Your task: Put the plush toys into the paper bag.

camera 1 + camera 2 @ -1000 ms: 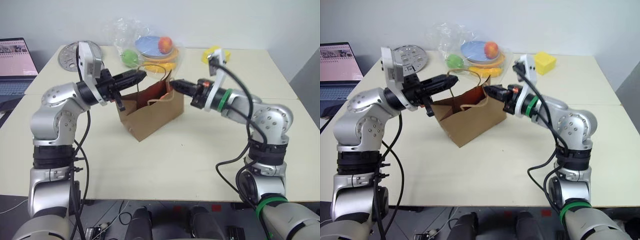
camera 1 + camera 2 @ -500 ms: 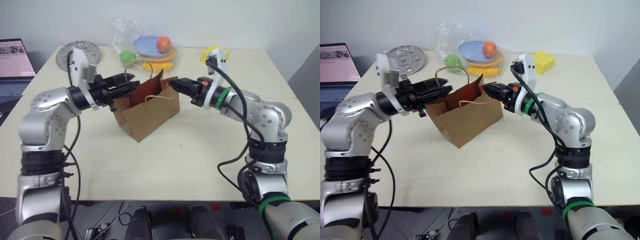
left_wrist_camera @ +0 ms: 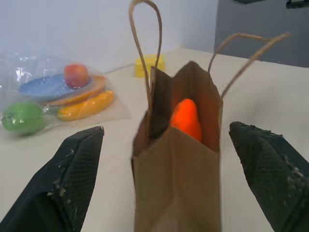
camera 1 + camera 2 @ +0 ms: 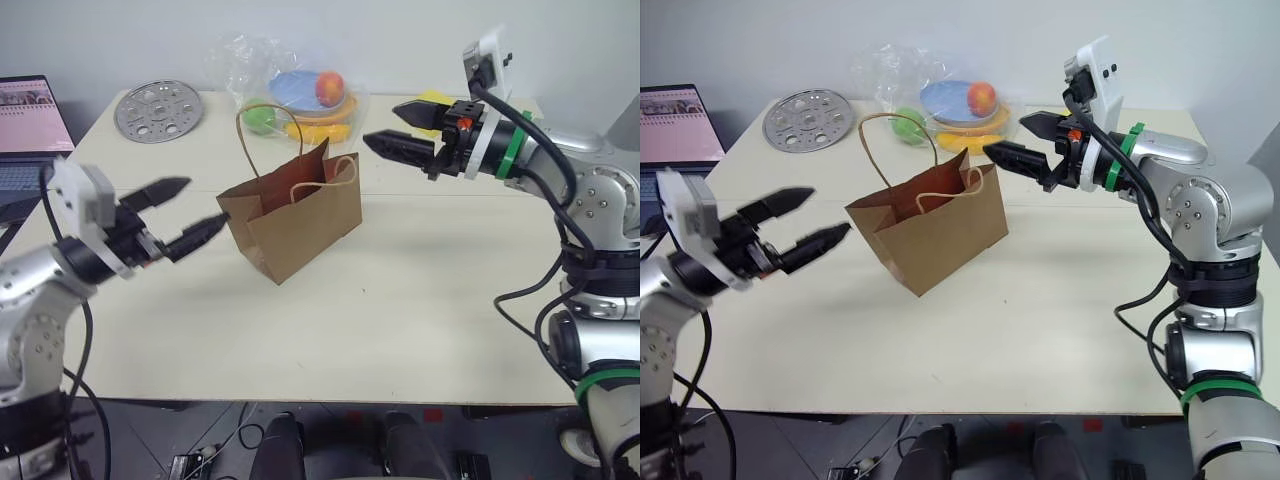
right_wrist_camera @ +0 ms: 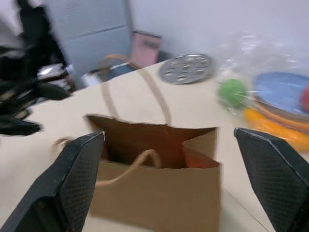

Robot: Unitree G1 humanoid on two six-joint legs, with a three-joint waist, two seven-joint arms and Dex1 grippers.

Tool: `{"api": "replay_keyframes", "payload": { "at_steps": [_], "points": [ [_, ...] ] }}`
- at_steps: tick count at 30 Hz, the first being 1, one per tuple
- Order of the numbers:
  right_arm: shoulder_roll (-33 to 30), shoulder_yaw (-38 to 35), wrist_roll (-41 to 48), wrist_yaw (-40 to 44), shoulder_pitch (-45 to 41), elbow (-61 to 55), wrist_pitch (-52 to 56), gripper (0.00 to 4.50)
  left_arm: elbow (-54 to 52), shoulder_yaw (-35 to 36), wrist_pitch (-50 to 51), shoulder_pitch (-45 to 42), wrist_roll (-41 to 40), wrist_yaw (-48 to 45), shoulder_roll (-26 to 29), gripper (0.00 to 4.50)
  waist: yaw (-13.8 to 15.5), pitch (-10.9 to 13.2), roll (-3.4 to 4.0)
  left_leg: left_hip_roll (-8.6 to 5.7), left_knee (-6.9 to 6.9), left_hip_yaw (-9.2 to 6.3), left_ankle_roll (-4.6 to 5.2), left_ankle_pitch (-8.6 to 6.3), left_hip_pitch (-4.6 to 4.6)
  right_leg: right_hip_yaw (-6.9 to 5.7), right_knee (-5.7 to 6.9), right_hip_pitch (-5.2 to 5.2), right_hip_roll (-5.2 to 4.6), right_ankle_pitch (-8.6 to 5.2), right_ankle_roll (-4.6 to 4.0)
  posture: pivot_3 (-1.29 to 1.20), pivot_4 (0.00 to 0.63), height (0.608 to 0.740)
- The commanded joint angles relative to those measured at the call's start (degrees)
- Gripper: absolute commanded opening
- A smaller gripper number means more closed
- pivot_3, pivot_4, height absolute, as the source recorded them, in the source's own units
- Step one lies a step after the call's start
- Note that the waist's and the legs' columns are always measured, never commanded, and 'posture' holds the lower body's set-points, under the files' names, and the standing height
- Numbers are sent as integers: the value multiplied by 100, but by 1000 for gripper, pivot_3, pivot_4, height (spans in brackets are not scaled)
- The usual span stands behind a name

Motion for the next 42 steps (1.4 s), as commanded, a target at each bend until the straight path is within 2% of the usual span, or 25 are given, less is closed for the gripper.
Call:
{"api": "replay_keyframes", "payload": {
  "at_steps": [1,5,9,21,33,37,42],
  "points": [
    [-9,121,117,477,-341,-161,-78,4500,-100,-334,-395,-77,298,275,-220,4455,4,-1,-3,0,0,-3,0,0,0,-1,0,0,2,0,0,0,150,740],
    [207,102,156,328,-519,-286,110,4500,152,-802,-881,-9,723,519,-698,4455,8,-2,-4,0,6,-2,0,0,0,-1,0,4,1,1,0,0,150,740],
    [191,70,322,357,-539,-592,387,4500,593,-905,-1501,-259,1164,842,-967,4455,15,-2,-4,-1,6,-6,0,0,0,-3,4,2,2,2,-1,0,150,740],
    [-112,-9,340,426,-362,-843,487,4500,763,-935,-2070,-375,1386,1166,-1089,4455,20,-2,-4,-2,6,-6,0,0,0,-3,5,2,1,2,-1,0,150,740],
    [-228,-23,301,447,-276,-842,427,4500,559,-827,-2100,-124,1351,1720,-1300,4455,21,-2,-4,-2,7,-6,0,0,0,-3,5,3,1,2,-1,0,150,740],
    [-210,-45,332,445,-288,-805,452,4500,877,-1015,-2046,-324,1213,1295,-1168,4455,20,-2,-4,-2,7,-7,0,0,0,-4,5,3,1,2,-1,0,150,740],
    [-217,-38,339,466,-289,-799,454,4500,1686,-1073,-2029,-977,1203,911,-991,4455,27,-2,-4,-2,9,-8,0,0,0,-7,6,4,2,2,-1,0,150,740]
  ]
}}
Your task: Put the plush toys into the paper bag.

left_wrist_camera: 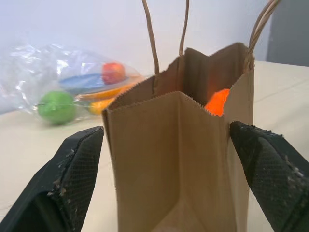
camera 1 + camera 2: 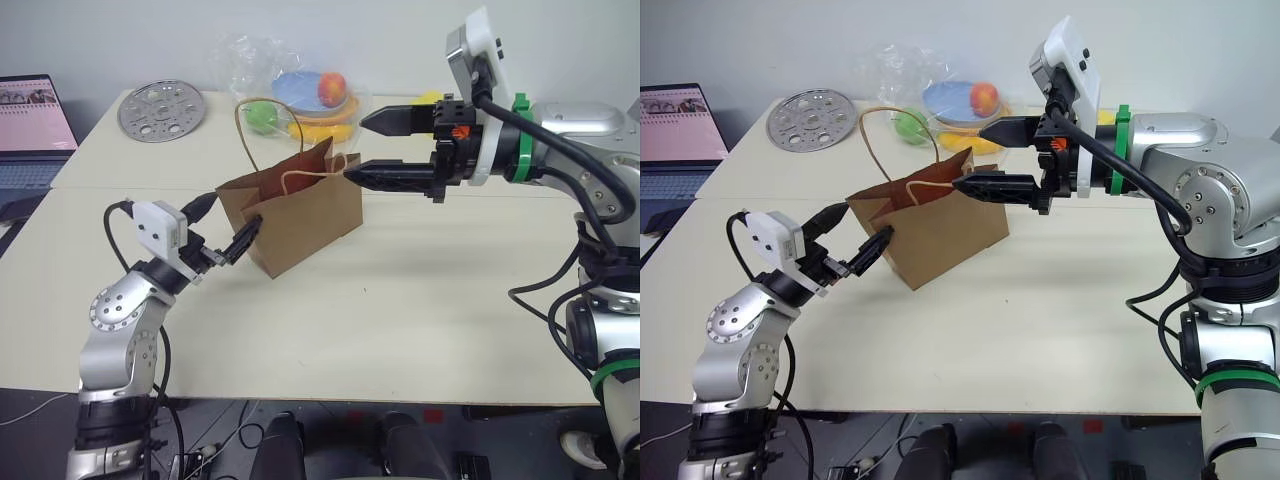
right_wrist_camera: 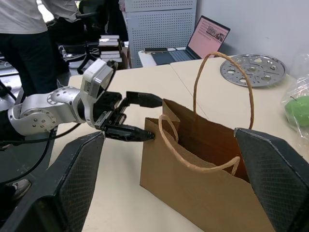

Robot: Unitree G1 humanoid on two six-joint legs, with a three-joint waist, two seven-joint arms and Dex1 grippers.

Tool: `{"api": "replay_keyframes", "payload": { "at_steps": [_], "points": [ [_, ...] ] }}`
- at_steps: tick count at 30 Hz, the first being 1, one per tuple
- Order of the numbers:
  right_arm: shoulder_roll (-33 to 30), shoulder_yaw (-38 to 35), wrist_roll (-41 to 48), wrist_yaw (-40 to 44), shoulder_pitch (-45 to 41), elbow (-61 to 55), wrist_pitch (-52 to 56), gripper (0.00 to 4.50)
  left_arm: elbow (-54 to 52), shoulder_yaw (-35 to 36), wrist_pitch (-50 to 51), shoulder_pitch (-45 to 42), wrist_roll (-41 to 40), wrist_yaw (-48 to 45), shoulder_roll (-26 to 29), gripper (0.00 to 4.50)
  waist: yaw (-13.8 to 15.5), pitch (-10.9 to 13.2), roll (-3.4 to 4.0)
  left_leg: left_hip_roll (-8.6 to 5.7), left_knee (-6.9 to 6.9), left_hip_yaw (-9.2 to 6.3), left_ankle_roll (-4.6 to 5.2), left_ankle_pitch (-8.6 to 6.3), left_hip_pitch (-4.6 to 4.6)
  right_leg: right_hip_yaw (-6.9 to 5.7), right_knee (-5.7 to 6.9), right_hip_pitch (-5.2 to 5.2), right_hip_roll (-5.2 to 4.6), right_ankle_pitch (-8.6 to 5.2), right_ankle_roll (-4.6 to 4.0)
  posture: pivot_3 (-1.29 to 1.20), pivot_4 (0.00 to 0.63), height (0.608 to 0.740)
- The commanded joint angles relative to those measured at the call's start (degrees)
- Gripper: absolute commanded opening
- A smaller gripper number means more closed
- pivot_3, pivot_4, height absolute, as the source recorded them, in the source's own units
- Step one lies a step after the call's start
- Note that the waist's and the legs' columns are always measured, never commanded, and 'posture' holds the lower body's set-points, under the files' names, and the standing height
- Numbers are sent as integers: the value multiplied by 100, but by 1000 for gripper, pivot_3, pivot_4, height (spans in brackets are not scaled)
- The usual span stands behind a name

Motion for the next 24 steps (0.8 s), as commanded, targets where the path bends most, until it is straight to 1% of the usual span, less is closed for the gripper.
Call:
{"api": "replay_keyframes", "payload": {
  "at_steps": [1,4,5,9,10,12,13,24],
  "points": [
    [-75,-185,87,31,-59,-130,-40,4500,449,36,-115,-405,-5,-273,220,4455,-6,0,0,0,1,0,0,0,0,0,0,0,1,0,0,0,150,740],
    [-101,-144,61,89,-66,-149,-90,4500,913,-21,-216,-566,55,-514,304,4455,-15,0,0,0,0,1,0,0,0,1,-1,0,0,0,0,0,150,740],
    [-156,-120,71,221,-67,-206,-159,4500,1026,-65,-230,-583,25,-701,331,4455,-17,0,0,0,-1,1,0,0,0,1,-1,0,0,0,0,0,150,740],
    [-308,-48,46,568,-54,-341,-383,4500,1220,-90,-259,-636,-37,-1033,350,4455,-22,0,1,0,-4,0,0,0,-1,0,-3,-1,0,0,0,0,150,740],
    [-411,35,-38,855,-6,-447,-658,4500,1241,-106,-254,-636,-31,-1109,366,4277,-22,0,1,0,-4,0,0,0,0,0,-3,-1,0,0,0,0,150,740],
    [-551,172,-176,1231,65,-591,-1036,4500,1278,-121,-301,-642,12,-1206,384,3868,-22,0,1,0,-4,0,0,0,0,0,-3,-1,0,0,0,0,150,740],
    [-587,209,-211,1318,83,-610,-1138,4500,1289,-123,-317,-645,24,-1231,385,3565,-22,0,1,0,-3,0,0,0,0,0,-4,-1,0,0,1,0,150,740],
    [-568,249,-500,1198,154,-397,-1324,4500,1262,-57,-324,-683,-51,-1350,365,48,-20,0,0,0,3,0,0,0,0,0,1,0,0,0,0,0,150,740]
  ]
}}
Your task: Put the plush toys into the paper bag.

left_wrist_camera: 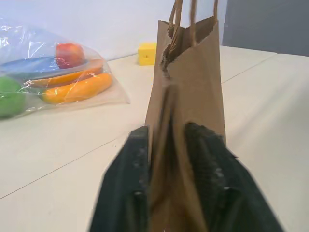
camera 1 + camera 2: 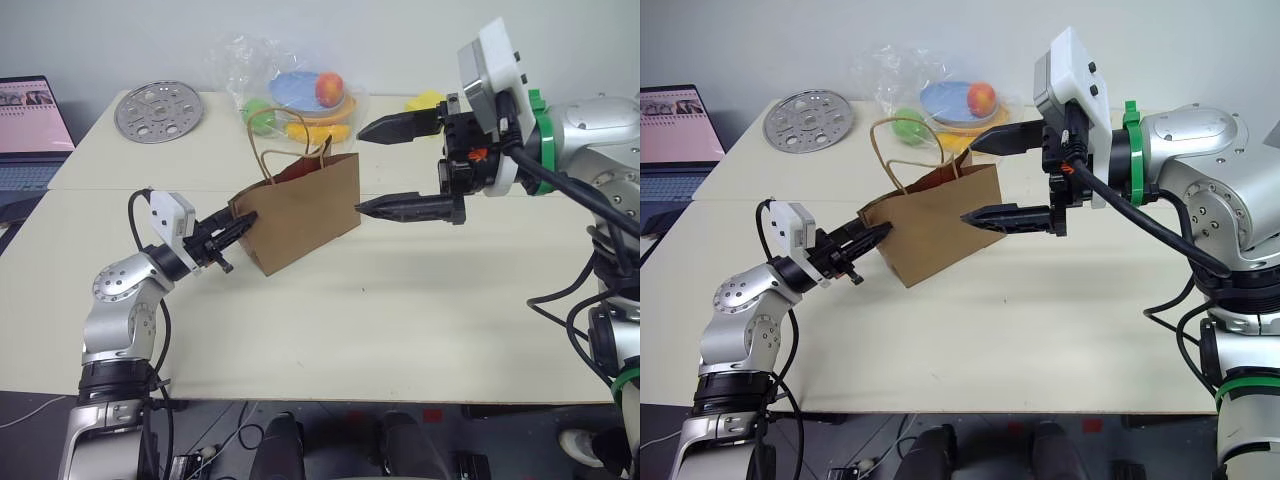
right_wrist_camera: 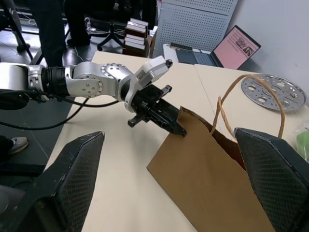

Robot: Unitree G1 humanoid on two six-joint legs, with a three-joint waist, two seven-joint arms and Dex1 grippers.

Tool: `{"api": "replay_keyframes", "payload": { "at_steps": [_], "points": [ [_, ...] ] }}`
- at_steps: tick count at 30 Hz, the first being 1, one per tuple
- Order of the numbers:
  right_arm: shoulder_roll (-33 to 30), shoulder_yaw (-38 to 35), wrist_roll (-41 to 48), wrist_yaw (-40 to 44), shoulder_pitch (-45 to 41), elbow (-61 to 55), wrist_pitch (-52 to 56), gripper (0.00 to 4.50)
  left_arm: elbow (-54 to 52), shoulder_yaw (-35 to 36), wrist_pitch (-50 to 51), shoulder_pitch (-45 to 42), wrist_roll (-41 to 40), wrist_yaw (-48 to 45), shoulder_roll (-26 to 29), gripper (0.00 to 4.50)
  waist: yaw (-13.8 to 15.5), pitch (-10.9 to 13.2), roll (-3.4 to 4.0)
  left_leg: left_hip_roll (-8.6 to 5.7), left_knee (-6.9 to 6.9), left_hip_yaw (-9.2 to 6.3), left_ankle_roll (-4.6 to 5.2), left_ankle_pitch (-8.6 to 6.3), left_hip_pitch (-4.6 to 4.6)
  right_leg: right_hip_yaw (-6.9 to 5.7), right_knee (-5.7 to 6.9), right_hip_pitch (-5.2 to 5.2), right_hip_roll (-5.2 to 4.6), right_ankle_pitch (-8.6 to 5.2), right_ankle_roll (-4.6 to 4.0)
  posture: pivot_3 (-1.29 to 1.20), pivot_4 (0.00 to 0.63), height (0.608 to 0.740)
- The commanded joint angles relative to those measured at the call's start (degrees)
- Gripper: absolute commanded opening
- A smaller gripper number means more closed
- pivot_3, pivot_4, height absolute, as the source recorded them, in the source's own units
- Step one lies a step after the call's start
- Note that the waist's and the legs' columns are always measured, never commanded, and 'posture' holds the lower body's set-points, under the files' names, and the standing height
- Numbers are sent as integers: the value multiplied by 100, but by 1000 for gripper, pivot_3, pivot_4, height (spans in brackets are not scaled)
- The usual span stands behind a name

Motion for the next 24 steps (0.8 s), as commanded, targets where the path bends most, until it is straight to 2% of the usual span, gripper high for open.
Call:
{"api": "replay_keyframes", "payload": {
  "at_steps": [1,6,9,12,14,18,24],
  "points": [
    [-1,-101,-42,-47,-49,-54,-99,4500,-83,97,-106,-64,-58,-18,72,17,0,0,0,0,0,0,0,0,0,0,0,0,0,0,0,0,150,740],
    [-50,-31,-254,-90,-85,119,-171,4500,-267,64,214,-259,-344,-224,115,17,0,0,0,0,0,0,0,0,0,0,0,0,0,0,0,0,150,740],
    [-76,36,-508,-168,-124,333,-203,4500,-432,-108,912,-569,-915,-1282,546,17,-5,1,-1,0,2,-2,0,0,-1,-2,2,0,1,0,0,0,150,740],
    [-107,134,-820,-119,-203,652,-405,4500,-124,-408,1231,-1073,-1019,-2240,895,17,-2,1,-1,0,1,-2,0,0,0,-3,1,0,1,0,0,0,150,740],
    [-423,-73,-691,95,-311,609,-196,4500,82,-607,1496,-1385,-1112,-2758,976,17,12,4,5,-1,2,0,0,0,0,-2,0,0,0,0,0,0,150,740],
    [-1058,-425,-297,305,-500,328,401,4500,1054,-916,973,-1924,-707,-3280,719,17,38,7,11,-2,-1,0,0,0,-2,-4,-5,-1,-1,-1,1,0,150,740],
    [-1425,-624,173,345,-487,-17,1074,4500,1888,-1056,184,-1974,-260,-3675,479,17,-82,7,11,0,-4,3,1,0,-1,1,-5,-4,2,-2,0,0,150,740]
  ]
}}
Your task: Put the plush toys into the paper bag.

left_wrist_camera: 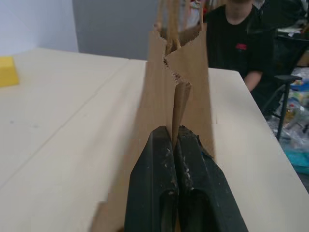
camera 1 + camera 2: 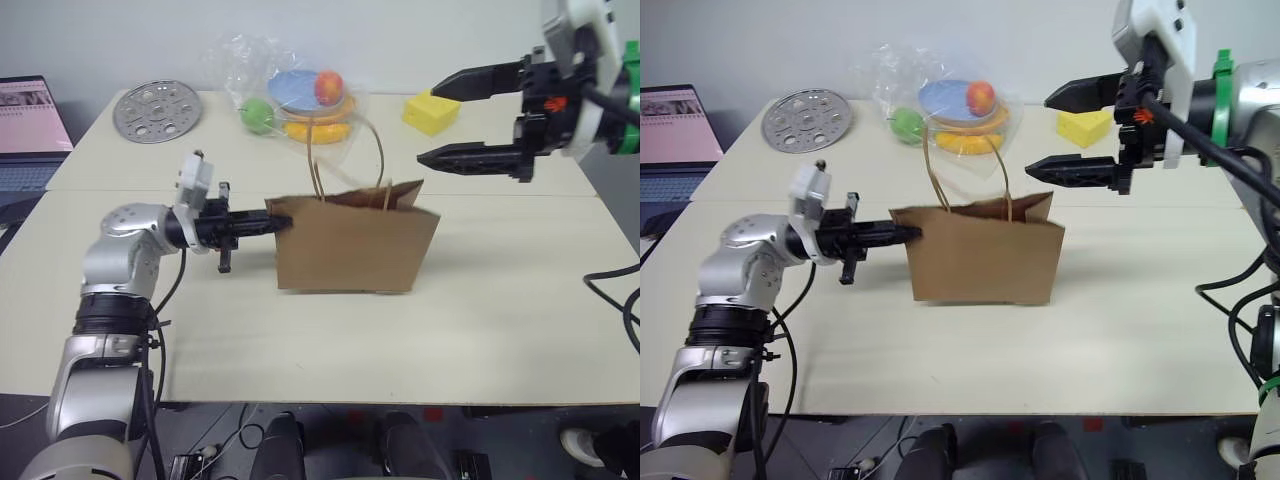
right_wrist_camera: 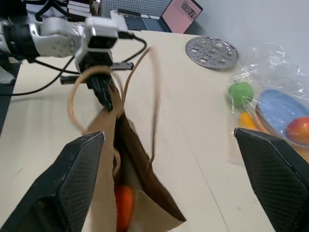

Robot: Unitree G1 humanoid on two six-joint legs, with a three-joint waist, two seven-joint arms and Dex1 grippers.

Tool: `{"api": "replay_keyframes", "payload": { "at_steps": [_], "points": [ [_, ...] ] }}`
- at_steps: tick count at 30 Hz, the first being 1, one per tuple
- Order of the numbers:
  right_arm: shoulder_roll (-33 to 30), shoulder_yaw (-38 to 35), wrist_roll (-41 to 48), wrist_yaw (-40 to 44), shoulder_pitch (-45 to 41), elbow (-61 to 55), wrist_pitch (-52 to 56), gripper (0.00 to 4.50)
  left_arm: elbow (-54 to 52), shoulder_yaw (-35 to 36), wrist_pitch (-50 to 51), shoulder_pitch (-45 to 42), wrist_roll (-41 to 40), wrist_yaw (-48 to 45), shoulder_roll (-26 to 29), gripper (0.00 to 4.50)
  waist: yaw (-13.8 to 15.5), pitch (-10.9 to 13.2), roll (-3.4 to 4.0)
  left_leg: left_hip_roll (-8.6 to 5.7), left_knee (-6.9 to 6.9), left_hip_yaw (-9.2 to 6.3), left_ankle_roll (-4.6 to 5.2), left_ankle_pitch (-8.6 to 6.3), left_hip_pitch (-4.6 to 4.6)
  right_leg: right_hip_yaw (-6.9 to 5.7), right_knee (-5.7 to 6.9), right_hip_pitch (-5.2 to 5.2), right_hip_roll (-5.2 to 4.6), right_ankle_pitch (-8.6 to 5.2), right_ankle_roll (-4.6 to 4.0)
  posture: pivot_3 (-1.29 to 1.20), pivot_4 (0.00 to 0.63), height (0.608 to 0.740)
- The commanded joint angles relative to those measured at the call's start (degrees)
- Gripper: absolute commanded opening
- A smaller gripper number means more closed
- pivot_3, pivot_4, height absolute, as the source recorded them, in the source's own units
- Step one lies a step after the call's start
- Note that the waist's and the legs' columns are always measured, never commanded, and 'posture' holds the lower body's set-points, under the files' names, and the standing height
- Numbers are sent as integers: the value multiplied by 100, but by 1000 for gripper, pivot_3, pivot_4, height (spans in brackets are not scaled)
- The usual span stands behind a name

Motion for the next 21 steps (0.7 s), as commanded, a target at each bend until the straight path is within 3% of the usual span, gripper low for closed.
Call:
{"api": "replay_keyframes", "payload": {
  "at_steps": [1,11,17,21],
  "points": [
    [-211,-218,393,63,-52,-374,422,4500,244,97,-417,-97,123,-143,-33,17,-14,0,0,0,0,-1,0,0,0,0,2,-1,0,0,0,0,150,740],
    [-433,-284,795,107,232,-603,633,4500,342,180,-587,15,246,-258,136,17,29,0,0,0,6,-1,0,0,0,0,5,0,-1,0,0,0,150,740],
    [-301,-182,653,69,260,-417,356,4500,215,241,-216,-164,165,-314,361,1360,44,0,0,0,10,-1,0,0,-1,0,6,1,0,0,0,0,150,740],
    [-336,-202,571,127,420,-300,166,4500,-173,559,343,-298,-28,86,702,2521,47,1,0,1,9,-3,0,0,-1,-2,6,0,0,0,0,0,150,740]
  ]
}}
